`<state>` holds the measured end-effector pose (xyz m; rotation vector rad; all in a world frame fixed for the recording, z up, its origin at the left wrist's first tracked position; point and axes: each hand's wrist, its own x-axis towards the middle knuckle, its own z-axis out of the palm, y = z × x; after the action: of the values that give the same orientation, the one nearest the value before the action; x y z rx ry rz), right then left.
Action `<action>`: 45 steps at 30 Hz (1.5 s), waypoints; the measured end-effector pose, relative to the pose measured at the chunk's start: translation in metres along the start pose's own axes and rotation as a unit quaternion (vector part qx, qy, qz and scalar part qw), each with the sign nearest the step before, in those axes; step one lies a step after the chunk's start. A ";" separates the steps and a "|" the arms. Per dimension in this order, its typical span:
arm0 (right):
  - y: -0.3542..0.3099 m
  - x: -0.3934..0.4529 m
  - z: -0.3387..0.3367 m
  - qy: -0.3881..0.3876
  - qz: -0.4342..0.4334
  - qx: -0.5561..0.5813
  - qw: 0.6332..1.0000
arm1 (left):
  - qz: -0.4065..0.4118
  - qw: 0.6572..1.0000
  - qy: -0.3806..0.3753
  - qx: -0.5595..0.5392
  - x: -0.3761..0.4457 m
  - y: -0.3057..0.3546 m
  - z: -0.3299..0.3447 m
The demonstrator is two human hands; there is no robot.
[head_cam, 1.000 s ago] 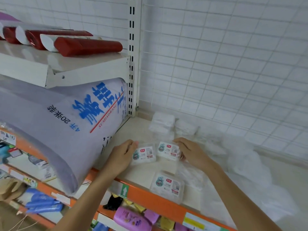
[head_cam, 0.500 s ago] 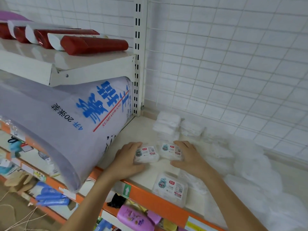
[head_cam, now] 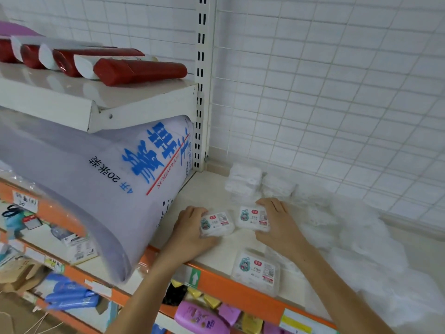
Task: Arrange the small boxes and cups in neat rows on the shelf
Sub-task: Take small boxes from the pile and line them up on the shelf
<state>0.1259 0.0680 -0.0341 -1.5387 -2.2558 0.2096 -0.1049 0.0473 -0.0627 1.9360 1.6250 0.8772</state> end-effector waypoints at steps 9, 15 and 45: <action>-0.029 -0.024 -0.037 0.045 0.035 -0.108 0.993 | 0.102 0.992 0.070 -0.020 0.008 0.016 -0.006; -0.015 -0.125 -0.088 0.176 0.133 -0.070 0.973 | 0.250 0.963 0.014 -0.100 0.008 0.076 0.003; -0.044 -0.680 -0.115 0.273 0.596 -0.061 0.753 | 0.474 0.760 -0.418 -0.153 -0.306 0.335 0.306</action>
<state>0.3478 -0.5846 -0.0777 -2.4726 -0.6109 -0.0638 0.3155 -0.3020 -0.0922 2.3329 -0.0775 0.3783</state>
